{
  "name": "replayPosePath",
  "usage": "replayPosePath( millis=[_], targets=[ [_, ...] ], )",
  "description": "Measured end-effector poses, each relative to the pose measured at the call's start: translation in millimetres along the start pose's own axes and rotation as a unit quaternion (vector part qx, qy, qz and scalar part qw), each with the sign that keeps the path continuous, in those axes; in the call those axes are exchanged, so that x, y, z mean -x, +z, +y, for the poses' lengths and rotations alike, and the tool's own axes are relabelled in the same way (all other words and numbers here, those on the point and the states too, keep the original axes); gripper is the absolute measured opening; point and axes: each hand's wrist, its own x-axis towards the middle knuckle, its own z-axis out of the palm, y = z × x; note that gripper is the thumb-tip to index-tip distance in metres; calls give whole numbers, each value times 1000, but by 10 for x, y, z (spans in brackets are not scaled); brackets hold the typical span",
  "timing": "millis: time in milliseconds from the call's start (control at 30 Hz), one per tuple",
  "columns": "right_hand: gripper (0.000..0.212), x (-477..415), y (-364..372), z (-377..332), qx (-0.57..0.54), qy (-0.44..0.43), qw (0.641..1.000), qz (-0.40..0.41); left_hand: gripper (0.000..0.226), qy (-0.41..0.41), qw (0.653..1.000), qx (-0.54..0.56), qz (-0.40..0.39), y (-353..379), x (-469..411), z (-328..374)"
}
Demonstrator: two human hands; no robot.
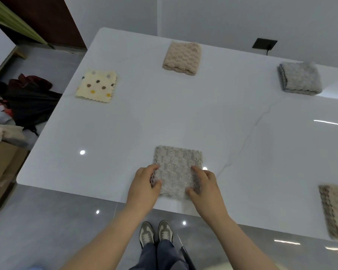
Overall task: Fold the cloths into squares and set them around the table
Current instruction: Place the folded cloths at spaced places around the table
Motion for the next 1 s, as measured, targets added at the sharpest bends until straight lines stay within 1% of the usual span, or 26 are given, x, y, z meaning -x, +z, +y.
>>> replayPosePath(
  millis=[267,367,533,667,733,800,867,1000],
  targets=[
    [62,23,-23,52,-12,1,1000,6,49,35,999,-19,-1,79,24,-26],
    [63,14,-11,57,-7,2,1000,6,52,34,999,-22,-11,85,27,-48],
    [65,5,-10,87,-4,5,1000,-3,53,22,999,-36,-7,97,54,-58],
    [63,28,-7,68,-2,0,1000,-4,53,11,999,-49,-15,102,86,-51],
    [61,45,-42,40,0,-9,1000,15,53,11,999,-44,-2,78,114,-32],
    [58,67,-113,-19,5,-24,999,31,51,11,999,-40,29,19,154,1],
    [56,91,-187,-115,6,-44,998,35,49,8,998,-37,55,-74,198,41],
    [55,113,-222,-387,-2,-75,997,36,45,11,997,-22,77,-294,265,117]
  ],
)
